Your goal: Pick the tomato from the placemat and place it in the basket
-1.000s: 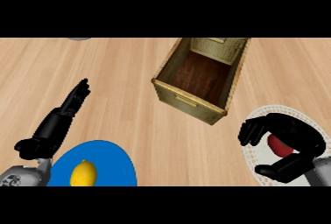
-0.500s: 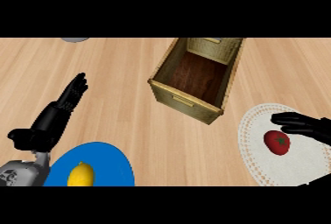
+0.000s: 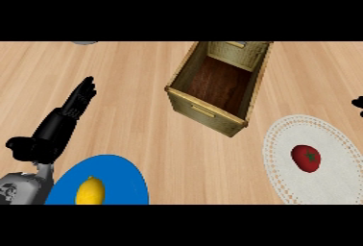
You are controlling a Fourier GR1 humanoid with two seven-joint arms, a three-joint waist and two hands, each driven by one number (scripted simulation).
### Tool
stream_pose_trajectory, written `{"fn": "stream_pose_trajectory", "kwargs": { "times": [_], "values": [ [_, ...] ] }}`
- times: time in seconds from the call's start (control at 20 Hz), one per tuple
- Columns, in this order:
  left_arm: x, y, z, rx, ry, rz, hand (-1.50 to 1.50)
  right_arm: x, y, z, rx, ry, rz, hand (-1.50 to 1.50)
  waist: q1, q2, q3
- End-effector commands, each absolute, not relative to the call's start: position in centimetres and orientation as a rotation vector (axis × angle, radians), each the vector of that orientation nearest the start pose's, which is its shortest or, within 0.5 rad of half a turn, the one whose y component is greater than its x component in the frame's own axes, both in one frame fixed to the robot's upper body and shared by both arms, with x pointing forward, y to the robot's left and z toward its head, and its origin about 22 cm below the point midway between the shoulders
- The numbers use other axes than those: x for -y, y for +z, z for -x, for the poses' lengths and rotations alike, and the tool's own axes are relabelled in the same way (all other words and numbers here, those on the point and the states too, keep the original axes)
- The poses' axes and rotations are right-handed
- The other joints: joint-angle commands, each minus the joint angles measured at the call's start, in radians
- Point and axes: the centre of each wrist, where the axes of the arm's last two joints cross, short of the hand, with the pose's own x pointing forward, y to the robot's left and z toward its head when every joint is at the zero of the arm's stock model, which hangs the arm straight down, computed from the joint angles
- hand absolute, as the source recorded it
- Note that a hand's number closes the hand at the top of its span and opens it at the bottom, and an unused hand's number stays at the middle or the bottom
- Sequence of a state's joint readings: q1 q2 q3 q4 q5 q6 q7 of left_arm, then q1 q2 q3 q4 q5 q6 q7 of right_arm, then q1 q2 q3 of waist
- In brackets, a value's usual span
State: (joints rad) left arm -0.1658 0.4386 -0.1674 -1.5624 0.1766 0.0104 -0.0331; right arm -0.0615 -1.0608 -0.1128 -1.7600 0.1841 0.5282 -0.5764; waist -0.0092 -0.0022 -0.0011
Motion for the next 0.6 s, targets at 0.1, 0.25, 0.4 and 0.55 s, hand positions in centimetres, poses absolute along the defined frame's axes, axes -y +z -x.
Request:
{"fn": "stream_pose_trajectory", "kwargs": {
  "times": [0.1, 0.25, 0.4, 0.55],
  "values": [
    [-28.2, 6.2, -27.2, 1.683, -0.386, -0.036, 0.00, 41.3, 24.6, -24.2, 1.442, 1.750, 0.217, -1.50, 0.013, 0.002, 0.002],
    [-28.1, 7.7, -28.2, 1.695, -0.390, -0.045, 0.00, 42.1, 25.8, -24.2, 1.457, 1.749, 0.187, -1.50, 0.008, 0.002, 0.001],
    [-26.0, 5.4, -28.3, 1.685, -0.375, -0.011, 0.00, 44.5, 25.9, -24.4, 1.468, 1.723, 0.226, -1.50, 0.010, 0.005, 0.001],
    [-27.2, 6.0, -28.8, 1.710, -0.392, -0.059, 0.00, 45.4, 25.4, -24.7, 1.472, 1.705, 0.230, -1.50, 0.024, 0.009, 0.002]
  ]
}}
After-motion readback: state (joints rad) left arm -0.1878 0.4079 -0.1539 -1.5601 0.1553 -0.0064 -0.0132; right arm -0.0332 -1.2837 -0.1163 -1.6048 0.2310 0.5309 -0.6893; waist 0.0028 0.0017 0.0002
